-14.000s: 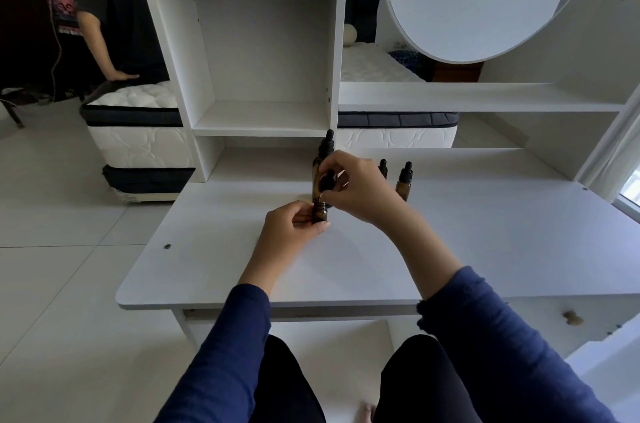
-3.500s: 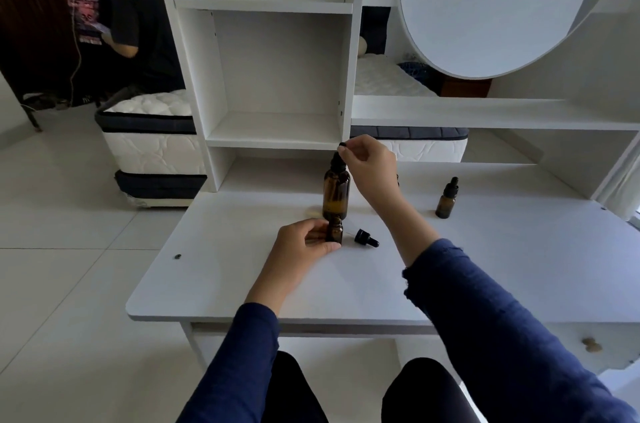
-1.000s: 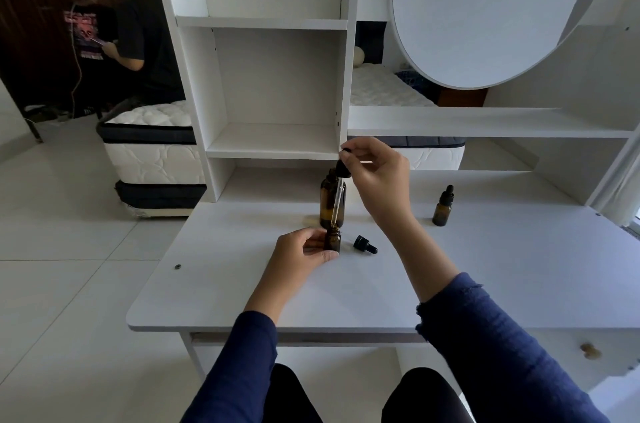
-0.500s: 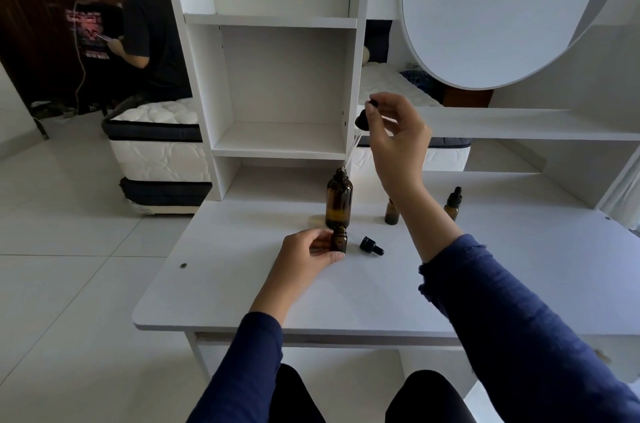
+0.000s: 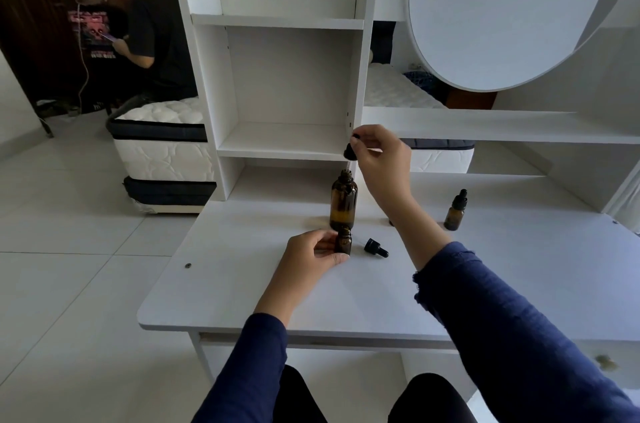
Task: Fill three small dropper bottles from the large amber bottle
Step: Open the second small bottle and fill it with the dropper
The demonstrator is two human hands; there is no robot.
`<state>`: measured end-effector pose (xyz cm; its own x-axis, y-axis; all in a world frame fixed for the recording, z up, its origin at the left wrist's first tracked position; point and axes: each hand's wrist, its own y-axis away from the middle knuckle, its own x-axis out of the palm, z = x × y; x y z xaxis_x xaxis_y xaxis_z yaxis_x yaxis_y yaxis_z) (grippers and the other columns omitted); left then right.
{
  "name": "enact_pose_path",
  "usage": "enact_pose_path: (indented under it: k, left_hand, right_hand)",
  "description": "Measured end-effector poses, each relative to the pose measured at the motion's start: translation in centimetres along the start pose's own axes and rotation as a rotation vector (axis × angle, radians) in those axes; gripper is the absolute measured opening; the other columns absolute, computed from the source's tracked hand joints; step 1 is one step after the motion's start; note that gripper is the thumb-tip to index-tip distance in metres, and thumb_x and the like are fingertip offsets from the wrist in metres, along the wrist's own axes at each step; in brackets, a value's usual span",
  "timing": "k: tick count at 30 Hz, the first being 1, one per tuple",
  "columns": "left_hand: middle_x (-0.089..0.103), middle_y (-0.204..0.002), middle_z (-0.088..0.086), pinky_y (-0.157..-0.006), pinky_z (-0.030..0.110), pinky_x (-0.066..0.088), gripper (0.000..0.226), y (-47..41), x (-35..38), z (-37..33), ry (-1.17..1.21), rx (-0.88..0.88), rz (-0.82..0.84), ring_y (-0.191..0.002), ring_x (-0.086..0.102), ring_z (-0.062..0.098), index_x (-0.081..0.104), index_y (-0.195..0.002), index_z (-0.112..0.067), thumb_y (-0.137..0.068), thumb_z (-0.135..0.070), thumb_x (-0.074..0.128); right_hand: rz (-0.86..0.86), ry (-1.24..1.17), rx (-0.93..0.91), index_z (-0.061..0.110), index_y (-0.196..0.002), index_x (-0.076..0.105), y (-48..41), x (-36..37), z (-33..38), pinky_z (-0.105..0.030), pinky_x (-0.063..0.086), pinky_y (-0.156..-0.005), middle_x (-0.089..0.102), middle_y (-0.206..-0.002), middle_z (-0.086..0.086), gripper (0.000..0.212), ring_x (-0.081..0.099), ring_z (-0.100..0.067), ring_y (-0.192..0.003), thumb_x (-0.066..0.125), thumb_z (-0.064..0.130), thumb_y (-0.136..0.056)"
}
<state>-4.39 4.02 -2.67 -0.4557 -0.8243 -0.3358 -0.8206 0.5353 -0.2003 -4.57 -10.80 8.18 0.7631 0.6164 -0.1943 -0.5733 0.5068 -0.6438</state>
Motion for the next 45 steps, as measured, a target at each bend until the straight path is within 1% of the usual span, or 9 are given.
enact_pose_path:
  k: [2, 5, 10, 20, 24, 29, 32, 36, 45]
  left_hand:
    - [0.069, -0.089, -0.015, -0.077, 0.006, 0.048, 0.029, 0.04, -0.02, -0.1, -0.009, -0.003, 0.0, -0.083, 0.065, -0.007, 0.065, -0.096, -0.026, -0.074, -0.011, 0.077]
    - [0.068, -0.088, -0.017, -0.076, 0.004, 0.047, 0.029, 0.12, -0.02, -0.17, -0.003, -0.009, 0.001, -0.082, 0.065, -0.008, 0.063, -0.094, -0.029, -0.074, -0.012, 0.077]
    - [0.071, -0.091, -0.008, -0.076, 0.005, 0.047, 0.029, 0.01, 0.02, -0.1, 0.02, -0.022, 0.002, -0.082, 0.066, -0.006, 0.066, -0.1, -0.019, -0.074, -0.011, 0.077]
    - [0.07, -0.093, -0.011, -0.077, 0.005, 0.048, 0.031, 0.04, -0.08, -0.04, -0.014, -0.014, 0.01, -0.085, 0.065, -0.006, 0.066, -0.103, -0.02, -0.075, -0.015, 0.077]
    - [0.069, -0.091, -0.012, -0.075, 0.003, 0.047, 0.032, 0.0, -0.04, -0.03, -0.006, -0.016, 0.004, -0.083, 0.065, -0.008, 0.066, -0.104, -0.018, -0.074, -0.014, 0.077]
    - [0.071, -0.094, -0.008, -0.08, 0.008, 0.049, 0.031, 0.02, -0.02, -0.05, -0.006, -0.016, 0.003, -0.087, 0.066, -0.002, 0.066, -0.104, -0.019, -0.075, -0.014, 0.077]
    - [0.07, -0.092, -0.01, -0.079, 0.006, 0.048, 0.03, 0.1, -0.04, -0.13, 0.003, -0.014, 0.002, -0.085, 0.066, -0.004, 0.066, -0.101, -0.021, -0.075, -0.014, 0.077]
    - [0.07, -0.091, -0.01, -0.079, 0.007, 0.049, 0.028, 0.13, -0.02, -0.23, 0.01, -0.013, -0.002, -0.086, 0.067, -0.002, 0.066, -0.099, -0.022, -0.074, -0.012, 0.077]
    - [0.069, -0.089, -0.014, -0.075, 0.005, 0.048, 0.028, 0.22, -0.04, -0.33, -0.007, -0.008, 0.004, -0.084, 0.065, -0.007, 0.064, -0.097, -0.025, -0.075, -0.013, 0.077]
  right_hand:
    - [0.039, 0.044, 0.04, 0.006, -0.094, 0.068, 0.43, 0.26, -0.48, -0.008, 0.048, -0.072, 0.069, -0.093, -0.006, 0.012, 0.061, -0.009, -0.082, 0.061, 0.005, -0.084]
    - [0.098, 0.078, 0.081, 0.008, -0.092, 0.068, 0.91, 0.43, -0.85, -0.002, 0.045, -0.069, 0.066, -0.087, 0.0, 0.01, 0.061, -0.009, -0.081, 0.062, 0.006, -0.084]
    - [0.133, 0.103, 0.112, 0.007, -0.091, 0.068, 1.09, 0.43, -0.85, 0.004, 0.04, -0.064, 0.064, -0.084, 0.002, 0.009, 0.058, -0.007, -0.076, 0.062, 0.007, -0.084]
    - [0.156, 0.129, 0.162, 0.005, -0.09, 0.069, 0.74, 0.24, -0.53, 0.005, 0.038, -0.059, 0.064, -0.08, -0.001, 0.009, 0.056, -0.007, -0.071, 0.063, 0.009, -0.085]
    - [0.15, 0.102, 0.199, 0.005, -0.09, 0.071, 0.67, 0.21, -0.43, 0.003, 0.04, -0.056, 0.065, -0.078, -0.002, 0.009, 0.057, -0.008, -0.068, 0.065, 0.009, -0.083]
    - [0.145, 0.081, 0.223, 0.006, -0.09, 0.072, 0.71, 0.02, -0.45, 0.0, 0.041, -0.057, 0.065, -0.079, 0.0, 0.01, 0.058, -0.008, -0.071, 0.067, 0.01, -0.082]
    - [0.141, 0.077, 0.222, 0.007, -0.09, 0.072, 0.76, -0.01, -0.52, -0.002, 0.042, -0.061, 0.067, -0.08, 0.0, 0.01, 0.059, -0.006, -0.07, 0.067, 0.011, -0.082]
    - [0.134, 0.069, 0.213, 0.008, -0.092, 0.071, 0.97, 0.03, -0.68, 0.004, 0.041, -0.06, 0.066, -0.081, 0.002, 0.011, 0.057, 0.002, -0.07, 0.068, 0.011, -0.082]
    - [0.14, 0.078, 0.191, 0.009, -0.097, 0.068, 1.17, 0.07, -0.72, 0.004, 0.042, -0.063, 0.065, -0.085, 0.002, 0.014, 0.059, -0.004, -0.075, 0.065, 0.011, -0.084]
